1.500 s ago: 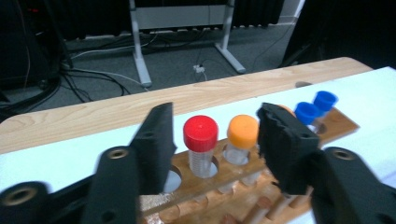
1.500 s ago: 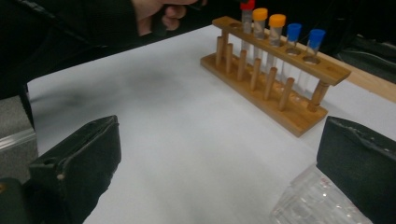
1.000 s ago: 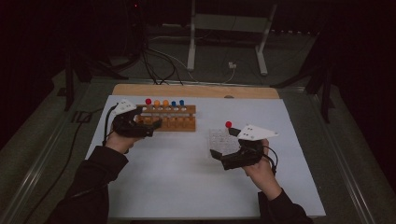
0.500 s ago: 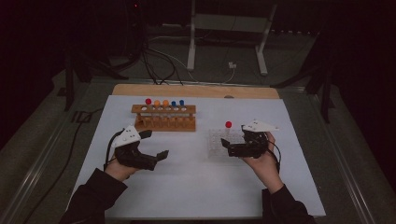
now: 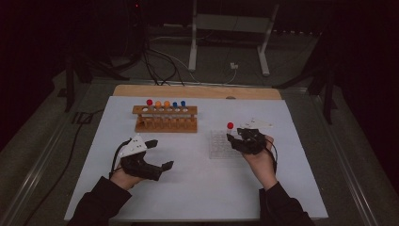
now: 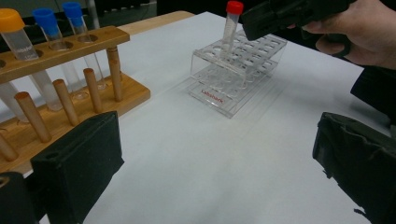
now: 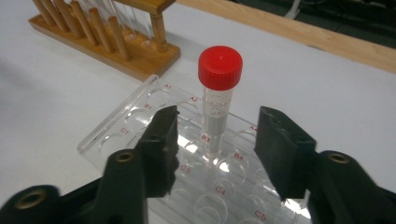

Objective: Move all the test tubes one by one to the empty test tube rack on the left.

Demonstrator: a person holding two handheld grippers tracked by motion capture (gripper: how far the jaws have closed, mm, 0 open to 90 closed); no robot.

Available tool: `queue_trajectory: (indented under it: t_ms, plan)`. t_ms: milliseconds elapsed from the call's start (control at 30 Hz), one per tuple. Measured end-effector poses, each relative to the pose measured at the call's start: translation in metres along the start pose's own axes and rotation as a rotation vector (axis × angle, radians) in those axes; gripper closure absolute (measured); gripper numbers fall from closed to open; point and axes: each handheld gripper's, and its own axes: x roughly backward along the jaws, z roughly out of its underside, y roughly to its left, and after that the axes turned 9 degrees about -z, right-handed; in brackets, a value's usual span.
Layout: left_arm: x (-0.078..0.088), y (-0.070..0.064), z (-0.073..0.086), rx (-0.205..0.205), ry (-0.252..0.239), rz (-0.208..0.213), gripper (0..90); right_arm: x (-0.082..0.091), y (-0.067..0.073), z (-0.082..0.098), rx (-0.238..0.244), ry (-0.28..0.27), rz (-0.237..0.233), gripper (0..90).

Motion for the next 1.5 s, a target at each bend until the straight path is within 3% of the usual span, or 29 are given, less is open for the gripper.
queue_trajectory:
  t_ms: [200,667,967,1267,1500]
  plan:
    - [-0.001,0.000,0.000,0.005,-0.002,0.001,2.2,-0.012,-0.002,-0.002,-0.017,0.043,0.017,58.8]
    - [0.000,0.002,0.001,0.013,-0.001,0.001,2.2,-0.022,-0.003,-0.006,-0.027,0.044,0.009,74.9]
    - [0.000,0.000,0.000,0.001,0.005,0.006,2.3,-0.006,-0.001,-0.015,0.001,-0.004,0.004,75.0]
    - [0.002,-0.001,-0.002,-0.002,0.006,0.014,2.3,0.025,0.005,-0.029,0.025,-0.088,-0.002,75.1]
    - [0.001,-0.003,-0.003,-0.012,0.023,0.039,2.3,0.044,0.025,-0.039,0.077,-0.155,-0.057,75.1]
